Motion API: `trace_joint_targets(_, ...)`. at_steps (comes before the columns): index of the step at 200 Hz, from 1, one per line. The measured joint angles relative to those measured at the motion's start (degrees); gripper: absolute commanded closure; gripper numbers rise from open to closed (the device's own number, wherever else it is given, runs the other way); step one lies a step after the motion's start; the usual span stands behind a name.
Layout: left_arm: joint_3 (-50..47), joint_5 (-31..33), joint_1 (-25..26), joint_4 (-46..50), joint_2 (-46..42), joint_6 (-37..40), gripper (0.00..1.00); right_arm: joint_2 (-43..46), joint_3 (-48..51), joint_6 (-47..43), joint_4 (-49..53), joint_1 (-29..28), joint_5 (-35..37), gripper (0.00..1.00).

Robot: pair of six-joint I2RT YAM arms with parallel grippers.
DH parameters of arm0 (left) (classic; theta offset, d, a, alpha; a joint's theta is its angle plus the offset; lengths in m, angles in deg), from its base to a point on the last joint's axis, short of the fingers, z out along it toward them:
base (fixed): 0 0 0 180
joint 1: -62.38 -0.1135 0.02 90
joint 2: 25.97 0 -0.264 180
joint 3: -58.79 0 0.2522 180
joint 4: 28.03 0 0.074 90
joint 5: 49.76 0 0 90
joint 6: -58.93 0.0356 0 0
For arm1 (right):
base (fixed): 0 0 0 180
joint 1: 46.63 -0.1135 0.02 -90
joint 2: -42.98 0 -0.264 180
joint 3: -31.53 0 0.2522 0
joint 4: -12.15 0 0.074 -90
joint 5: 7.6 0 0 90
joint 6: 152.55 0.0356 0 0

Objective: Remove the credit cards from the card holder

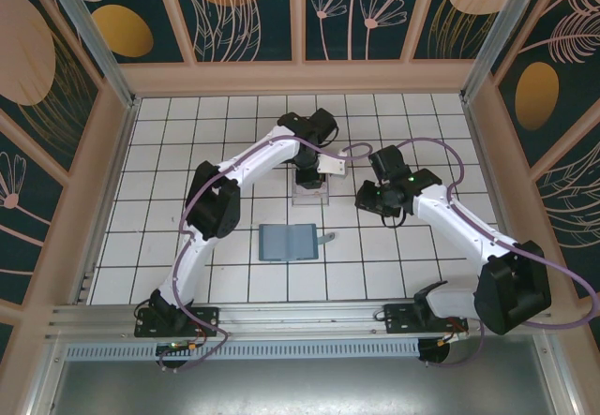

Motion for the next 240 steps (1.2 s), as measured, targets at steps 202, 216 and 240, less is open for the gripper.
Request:
trace_joint_targets(202, -77.5, 24.5, -17.5, -68.0, -51.2, -38.0, 0.02, -11.6, 4.1, -9.3, -18.3, 10.6, 17.3, 0.02)
trace_joint_targets(216, -82.0, 27.2, -21.8, -72.3, -53.6, -41.2, 0.01, -12.7, 6.3, -10.7, -22.7, 13.2, 19.0, 0.04)
trace_joint_targets(240, -89.0, 30.8, -28.5, -79.8, -56.7, -46.0, 0.02, -13.0, 10.6, -13.4, -30.1, 18.6, 20.6, 0.09)
